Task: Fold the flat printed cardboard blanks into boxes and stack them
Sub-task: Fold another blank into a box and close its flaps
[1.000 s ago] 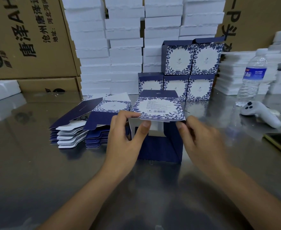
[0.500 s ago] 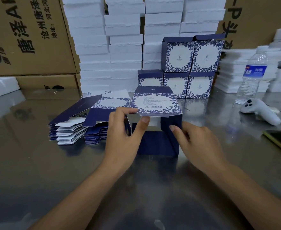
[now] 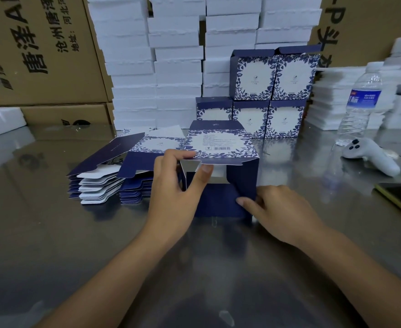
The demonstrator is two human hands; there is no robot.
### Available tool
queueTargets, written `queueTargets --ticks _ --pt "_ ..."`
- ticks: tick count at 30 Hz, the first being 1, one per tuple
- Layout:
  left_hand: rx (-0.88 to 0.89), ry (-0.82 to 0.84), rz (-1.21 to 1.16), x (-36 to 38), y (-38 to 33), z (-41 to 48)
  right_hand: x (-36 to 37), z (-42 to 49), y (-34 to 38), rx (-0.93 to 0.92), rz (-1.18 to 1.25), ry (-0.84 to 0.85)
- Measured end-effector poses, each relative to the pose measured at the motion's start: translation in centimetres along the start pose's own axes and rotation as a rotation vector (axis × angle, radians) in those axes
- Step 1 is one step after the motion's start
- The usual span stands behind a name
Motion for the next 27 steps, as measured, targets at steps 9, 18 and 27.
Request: queueTargets --ticks 9,18,27 --pt "-0.01 -0.006 0.0 0.0 0.1 0.1 0.0 0.0 0.0 0.036 -0.026 0.022" --pt "-0.064 -0.033 -0.054 -0.1 0.1 0.1 0.3 0.0 -0.1 0.0 -0.023 0.028" --pt "-0.132 -0.13 -0.1 -1.1 0.2 0.8 0.5 -0.2 -0.2 -0.066 0.042 0.016"
Point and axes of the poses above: each hand's wrist, its own z-axis towards the middle knuckle, its own x-axis out of the palm, y = z × x, the point moved 3 cm from there along z, towards the middle knuckle, and after that the axes turned 9 degrees about x, right-handed, at the moved point
